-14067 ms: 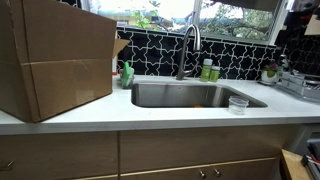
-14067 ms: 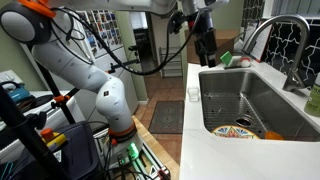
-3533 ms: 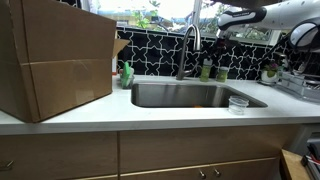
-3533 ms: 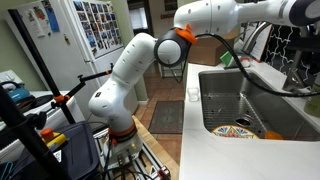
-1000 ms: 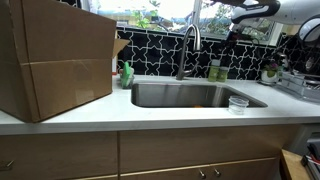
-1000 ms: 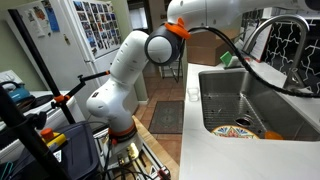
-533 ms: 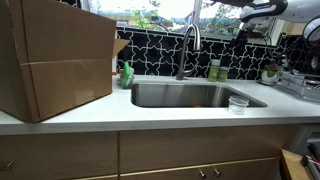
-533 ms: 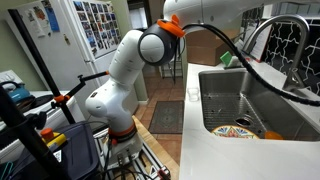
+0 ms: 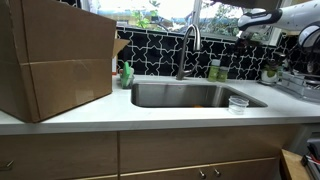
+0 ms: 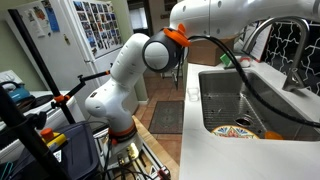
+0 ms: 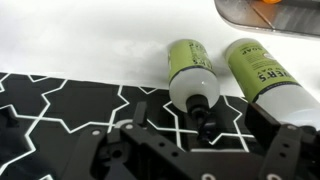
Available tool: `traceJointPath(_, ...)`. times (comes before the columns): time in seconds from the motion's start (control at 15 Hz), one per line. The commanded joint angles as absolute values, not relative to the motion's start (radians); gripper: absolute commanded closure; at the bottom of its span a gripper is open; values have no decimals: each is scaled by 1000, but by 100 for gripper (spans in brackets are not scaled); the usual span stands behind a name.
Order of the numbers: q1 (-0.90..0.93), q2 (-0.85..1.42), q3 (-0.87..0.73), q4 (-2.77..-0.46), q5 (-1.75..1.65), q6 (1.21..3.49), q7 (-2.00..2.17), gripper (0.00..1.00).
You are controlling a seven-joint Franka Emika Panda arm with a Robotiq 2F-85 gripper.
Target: Move the green bottles slightly to the right starting with the short one, pick up the short green bottle and move it to the left side of the tall green bottle
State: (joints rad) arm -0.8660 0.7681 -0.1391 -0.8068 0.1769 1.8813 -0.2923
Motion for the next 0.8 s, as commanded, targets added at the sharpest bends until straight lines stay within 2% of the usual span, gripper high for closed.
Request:
traceJointPath(0.0,-883,815,-127,-754,219,1913,-237,0)
traceJointPath(0.13,-884,827,-128,-744,220,1945,-227,7)
traceJointPath(0.27,-888,838,-124,-734,227,1964,-220,30)
traceJointPath(0.73,-897,856,-115,-719,248,1986,-223,84)
